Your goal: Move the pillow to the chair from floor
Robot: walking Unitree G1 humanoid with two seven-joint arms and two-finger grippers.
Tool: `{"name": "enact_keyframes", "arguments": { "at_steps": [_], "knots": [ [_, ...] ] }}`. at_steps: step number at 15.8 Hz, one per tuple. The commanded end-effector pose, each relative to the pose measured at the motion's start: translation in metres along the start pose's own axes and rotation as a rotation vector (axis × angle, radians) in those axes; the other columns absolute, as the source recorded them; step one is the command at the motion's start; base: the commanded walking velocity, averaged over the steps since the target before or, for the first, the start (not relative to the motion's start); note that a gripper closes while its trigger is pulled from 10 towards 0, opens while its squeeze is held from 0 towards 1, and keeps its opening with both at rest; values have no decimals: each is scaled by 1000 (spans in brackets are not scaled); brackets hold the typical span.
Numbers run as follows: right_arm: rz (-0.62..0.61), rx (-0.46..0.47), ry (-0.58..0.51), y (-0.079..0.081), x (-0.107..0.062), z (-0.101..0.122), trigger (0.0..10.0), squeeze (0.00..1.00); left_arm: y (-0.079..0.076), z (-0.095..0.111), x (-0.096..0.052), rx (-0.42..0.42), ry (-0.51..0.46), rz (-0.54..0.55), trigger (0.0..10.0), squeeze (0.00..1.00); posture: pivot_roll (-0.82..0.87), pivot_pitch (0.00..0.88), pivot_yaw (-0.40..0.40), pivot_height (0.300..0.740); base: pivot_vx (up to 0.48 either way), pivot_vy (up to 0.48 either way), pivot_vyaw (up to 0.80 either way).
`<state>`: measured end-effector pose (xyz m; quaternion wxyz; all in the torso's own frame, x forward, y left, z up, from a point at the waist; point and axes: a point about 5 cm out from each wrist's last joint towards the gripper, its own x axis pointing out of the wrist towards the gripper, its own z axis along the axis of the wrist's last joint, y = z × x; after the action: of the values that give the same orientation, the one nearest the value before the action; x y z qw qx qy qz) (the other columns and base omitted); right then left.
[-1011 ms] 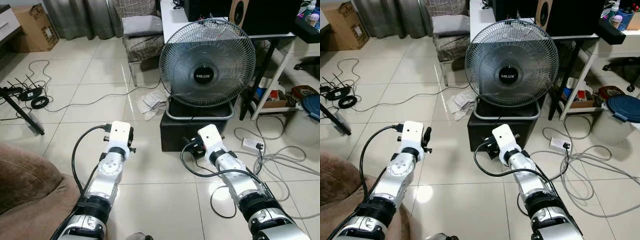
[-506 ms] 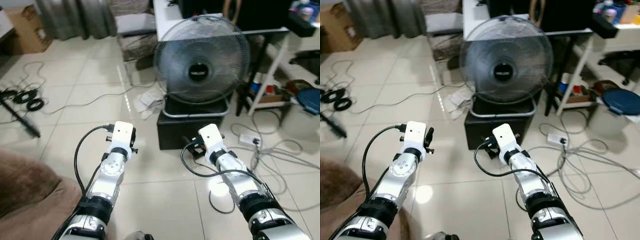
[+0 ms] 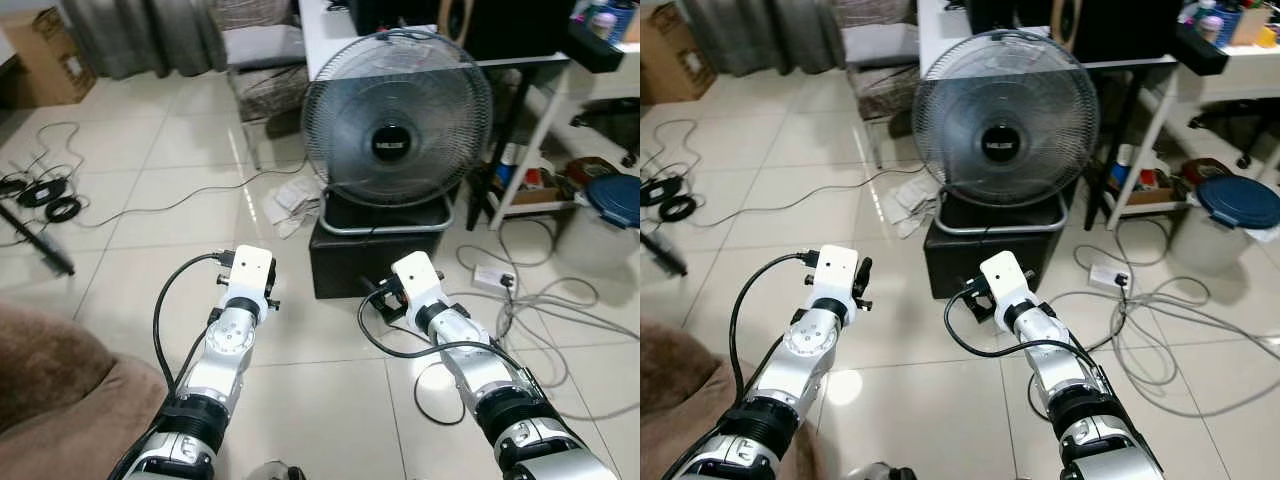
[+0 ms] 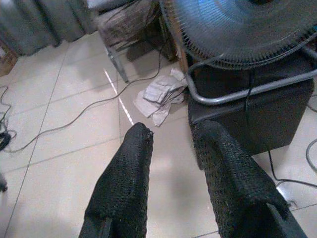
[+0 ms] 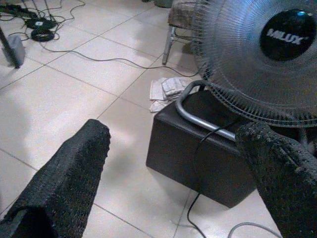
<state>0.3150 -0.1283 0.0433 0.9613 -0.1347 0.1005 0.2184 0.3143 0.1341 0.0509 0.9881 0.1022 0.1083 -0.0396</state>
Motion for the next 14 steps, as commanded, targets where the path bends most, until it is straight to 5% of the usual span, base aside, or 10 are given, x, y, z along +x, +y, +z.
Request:
{"name": "enact_keyframes", "arguments": {
  "at_steps": [1, 6, 14],
  "knots": [
    [19, 2, 2, 6, -1, -2, 10000, 0, 0, 2, -2, 5, -15, 9, 10000, 0, -154, 0, 93, 735, -465, 0, 0],
    [34, 2, 7, 8, -1, -4, 10000, 0, -2, 3, -1, 9, -21, 7, 10000, 0, -152, 0, 91, 735, -386, -199, 0],
    [49, 2, 13, 13, -2, -6, 10000, 0, -6, 6, -3, 10, -35, -10, 10000, 0, -159, 0, 96, 735, 0, -54, 0]
  ]
}}
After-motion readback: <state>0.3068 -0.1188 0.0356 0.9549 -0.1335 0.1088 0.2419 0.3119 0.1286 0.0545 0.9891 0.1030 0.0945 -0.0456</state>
